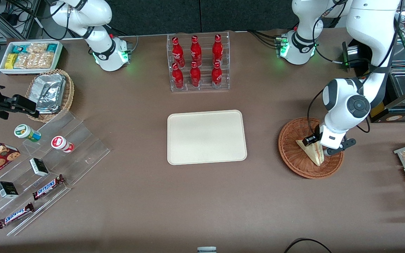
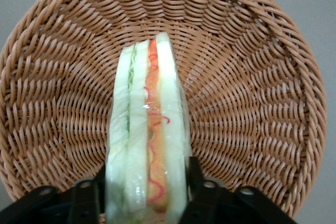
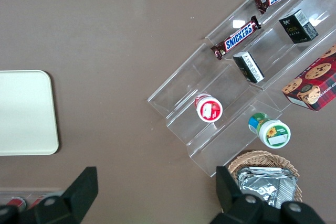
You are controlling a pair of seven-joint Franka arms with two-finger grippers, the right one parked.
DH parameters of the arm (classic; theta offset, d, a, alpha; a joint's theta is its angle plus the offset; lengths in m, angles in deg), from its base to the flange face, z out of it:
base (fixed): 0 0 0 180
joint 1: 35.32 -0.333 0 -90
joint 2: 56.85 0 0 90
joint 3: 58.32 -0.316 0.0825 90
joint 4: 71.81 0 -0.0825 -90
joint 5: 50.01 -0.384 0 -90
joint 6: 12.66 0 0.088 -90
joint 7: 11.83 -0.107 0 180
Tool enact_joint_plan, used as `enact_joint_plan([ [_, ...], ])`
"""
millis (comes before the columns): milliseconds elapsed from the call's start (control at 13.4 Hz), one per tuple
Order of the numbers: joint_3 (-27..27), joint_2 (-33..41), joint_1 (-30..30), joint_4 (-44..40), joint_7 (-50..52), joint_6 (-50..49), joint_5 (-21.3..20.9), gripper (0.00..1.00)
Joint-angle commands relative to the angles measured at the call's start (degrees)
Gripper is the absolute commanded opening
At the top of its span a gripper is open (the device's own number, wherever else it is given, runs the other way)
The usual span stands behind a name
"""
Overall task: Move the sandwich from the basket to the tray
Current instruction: 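Lower the left gripper and close it on the wrapped sandwich, then lift the sandwich and carry it with the left gripper toward the tray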
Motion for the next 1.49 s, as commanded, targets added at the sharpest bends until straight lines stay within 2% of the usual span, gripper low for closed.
enact_joint_plan([
  [0,-0.4,1.7,0.5,-0.2,0.1,-0.9,-0.2,0.0],
  [149,-0.5,3.3,0.5,-3.1,0.1,-7.1,-0.4,0.0],
  [447,0.4,7.7,0.7,-12.3,-0.3,-25.5,-2.5,0.0],
  [745,6.0,6.3,4.9,-20.4,1.0,-32.0,-2.5,0.0],
  [968,6.2,4.2,12.6,-22.5,4.4,-31.4,-2.1,0.0],
  [1415,6.1,-10.0,28.9,-34.7,15.2,-30.1,-2.6,0.0],
])
